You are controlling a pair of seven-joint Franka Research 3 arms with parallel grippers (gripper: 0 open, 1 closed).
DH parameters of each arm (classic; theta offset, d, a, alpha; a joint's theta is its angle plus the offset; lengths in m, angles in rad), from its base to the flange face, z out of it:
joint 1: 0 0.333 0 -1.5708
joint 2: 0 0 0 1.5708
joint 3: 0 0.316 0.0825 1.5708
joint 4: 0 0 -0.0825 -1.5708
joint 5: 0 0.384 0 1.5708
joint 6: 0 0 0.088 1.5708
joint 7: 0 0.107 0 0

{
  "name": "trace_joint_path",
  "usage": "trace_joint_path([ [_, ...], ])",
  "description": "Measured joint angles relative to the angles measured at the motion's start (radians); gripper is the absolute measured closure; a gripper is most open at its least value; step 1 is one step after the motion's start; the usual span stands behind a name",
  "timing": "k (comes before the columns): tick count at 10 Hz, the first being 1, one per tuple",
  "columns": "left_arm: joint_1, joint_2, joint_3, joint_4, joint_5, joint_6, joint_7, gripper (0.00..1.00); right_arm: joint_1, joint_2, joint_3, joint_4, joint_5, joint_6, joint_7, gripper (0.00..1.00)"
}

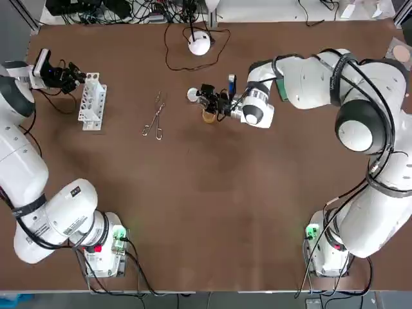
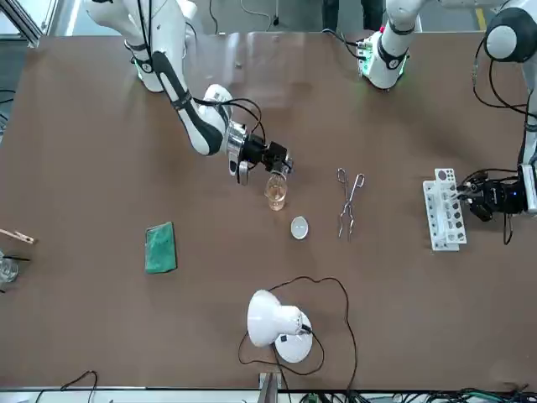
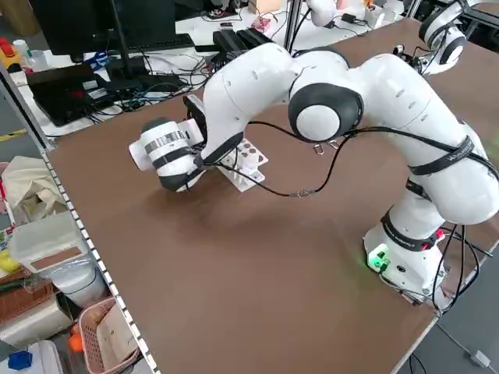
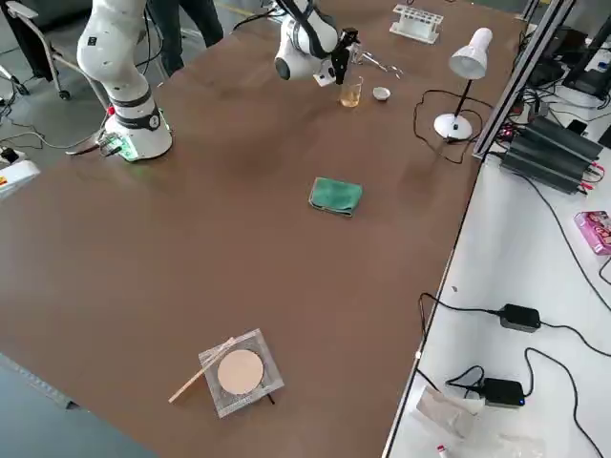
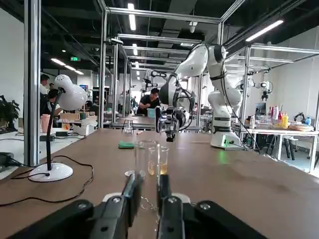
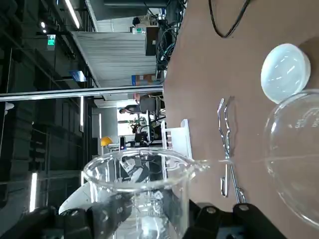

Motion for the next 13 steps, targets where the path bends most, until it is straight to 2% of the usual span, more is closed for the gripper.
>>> trace_joint_path([
  [13,-0.002,0.054,-0.001,0.011,0.0,0.014,0.03,0.78,-0.006,-0.021,-0.002,0.0,-0.035,0.001,0.258,0.62],
])
